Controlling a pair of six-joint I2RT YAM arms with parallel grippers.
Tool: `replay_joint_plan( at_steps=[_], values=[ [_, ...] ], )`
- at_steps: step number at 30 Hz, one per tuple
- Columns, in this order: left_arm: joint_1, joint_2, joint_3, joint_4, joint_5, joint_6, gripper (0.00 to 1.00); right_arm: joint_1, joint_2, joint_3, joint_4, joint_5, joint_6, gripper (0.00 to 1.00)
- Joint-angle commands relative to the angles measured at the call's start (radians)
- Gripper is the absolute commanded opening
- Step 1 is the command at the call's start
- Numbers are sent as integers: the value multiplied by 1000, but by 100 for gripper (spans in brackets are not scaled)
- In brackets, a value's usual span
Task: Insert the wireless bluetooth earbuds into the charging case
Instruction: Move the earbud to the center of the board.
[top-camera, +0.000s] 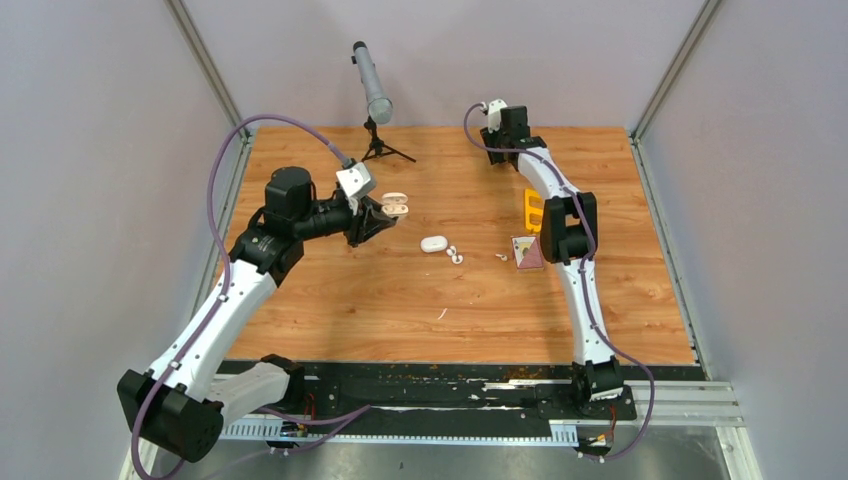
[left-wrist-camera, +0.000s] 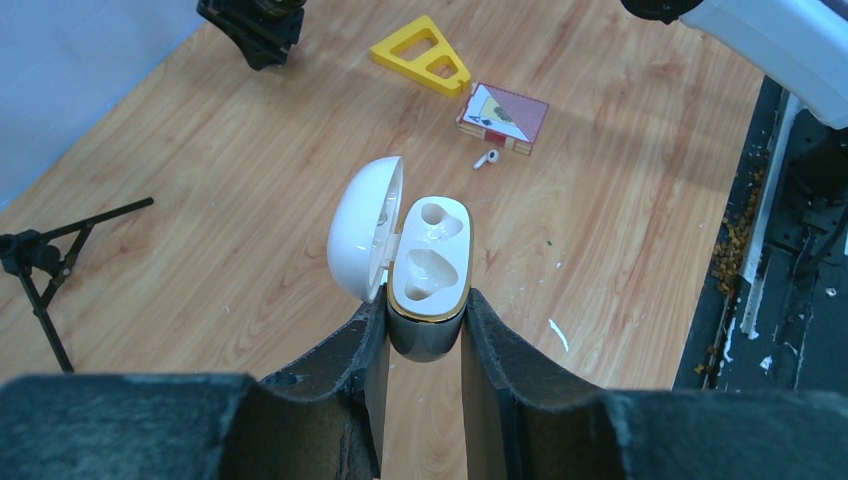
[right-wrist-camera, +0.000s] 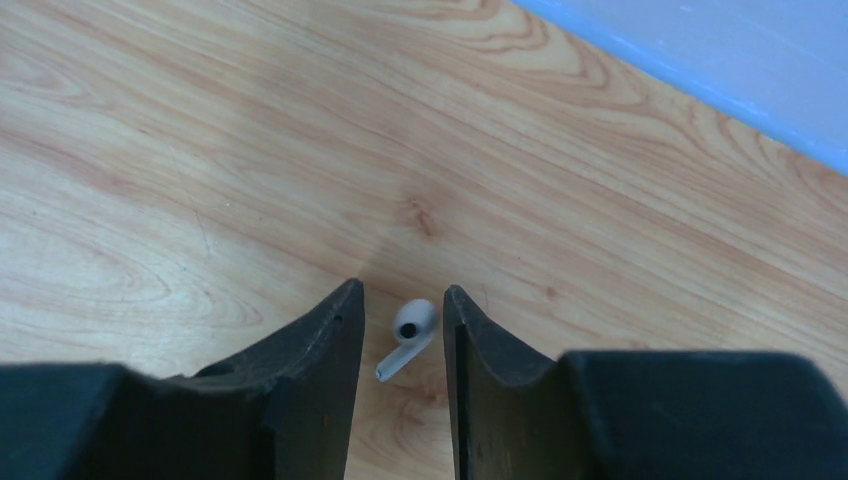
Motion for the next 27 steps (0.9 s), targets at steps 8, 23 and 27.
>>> replay_joint_plan(
  at_steps=[8,23,27],
  values=[
    [24,-22,52,15,-26,27,0,-23,29,64,-52,26,88,28],
    [32,-58,6,89,-14,-2,0,-22,-120,-98,-189,-89,149,17],
    [32,-76,-23,119,-12,-4,0,-18,-231,-256,-250,-164,221,17]
  ],
)
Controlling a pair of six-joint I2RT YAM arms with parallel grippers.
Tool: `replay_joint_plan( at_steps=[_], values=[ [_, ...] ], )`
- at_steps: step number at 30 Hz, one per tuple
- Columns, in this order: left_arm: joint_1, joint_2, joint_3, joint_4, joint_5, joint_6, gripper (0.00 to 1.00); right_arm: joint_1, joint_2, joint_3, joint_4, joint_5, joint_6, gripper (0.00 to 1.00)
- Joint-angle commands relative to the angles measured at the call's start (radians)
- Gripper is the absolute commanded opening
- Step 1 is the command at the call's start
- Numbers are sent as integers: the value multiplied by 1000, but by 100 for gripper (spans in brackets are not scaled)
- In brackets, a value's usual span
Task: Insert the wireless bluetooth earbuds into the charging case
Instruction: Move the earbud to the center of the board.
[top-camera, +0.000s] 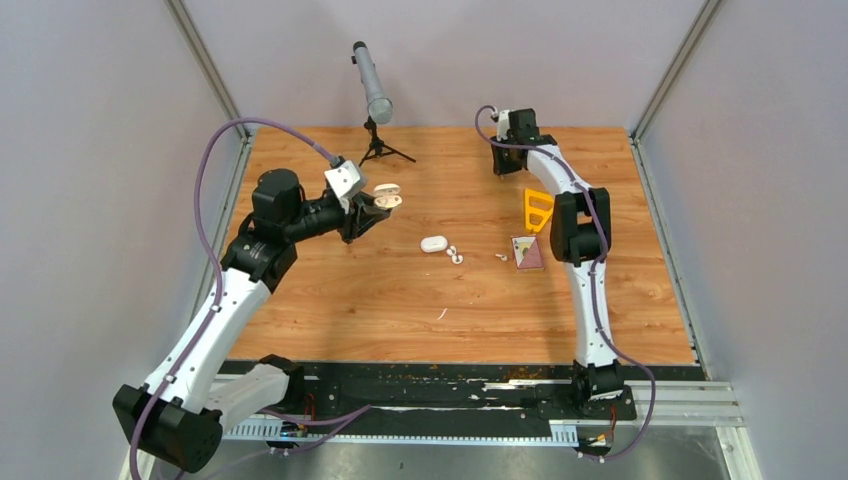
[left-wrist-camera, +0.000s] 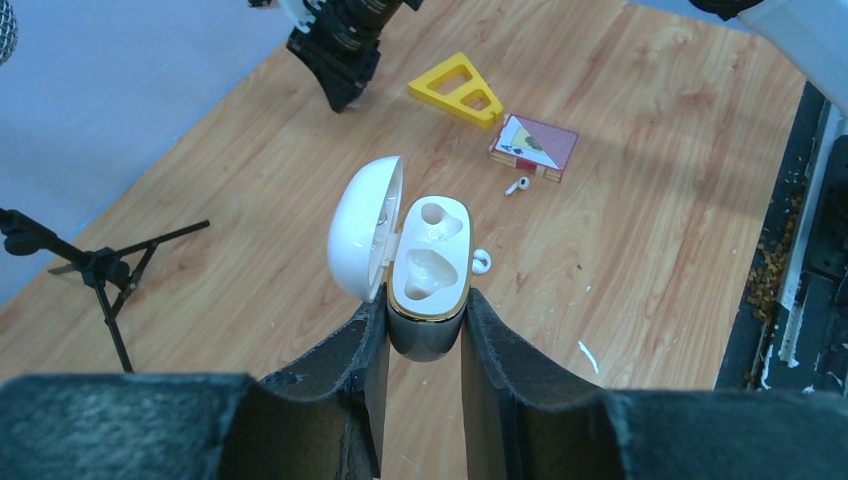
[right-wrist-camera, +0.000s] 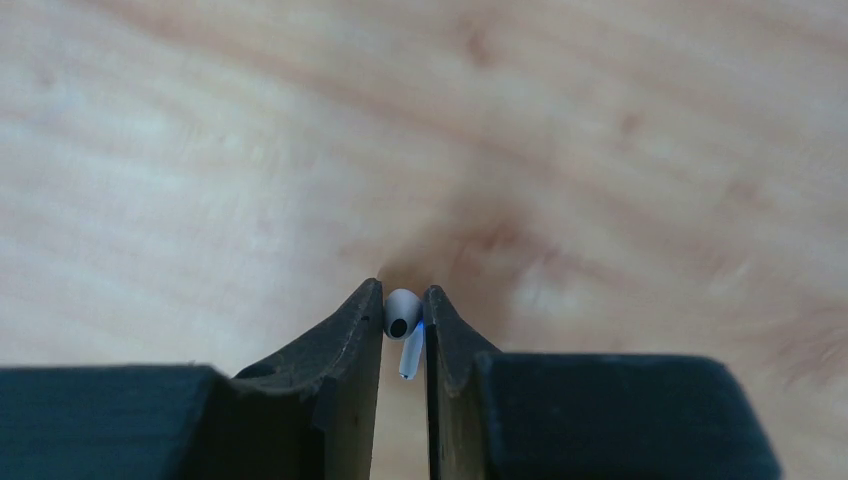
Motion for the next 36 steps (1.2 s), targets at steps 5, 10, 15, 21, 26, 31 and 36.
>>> replay_joint_plan(
  at_steps=[5,10,15,21,26,31,36],
  values=[
    [5,-55,-57,109,9,-10,0,5,-285,-328,-166,-213,213,18],
    [9,-71,-78,127,6,-11,0,37,-409,-502,-178,-269,292,16],
    [12,-78,-85,139,7,-18,0,114,-526,-715,-164,-281,361,16],
    [12,-74,-85,151,21,-30,0,176,-571,-818,-154,-270,416,32],
    [12,-67,-85,175,27,-49,0,163,-583,-800,-163,-263,387,43],
    [12,-73,-90,189,26,-52,0,143,-619,-736,-212,-378,174,44],
    [12,-86,-94,184,20,-46,0,192,-592,-609,-438,-463,-369,39]
  ],
)
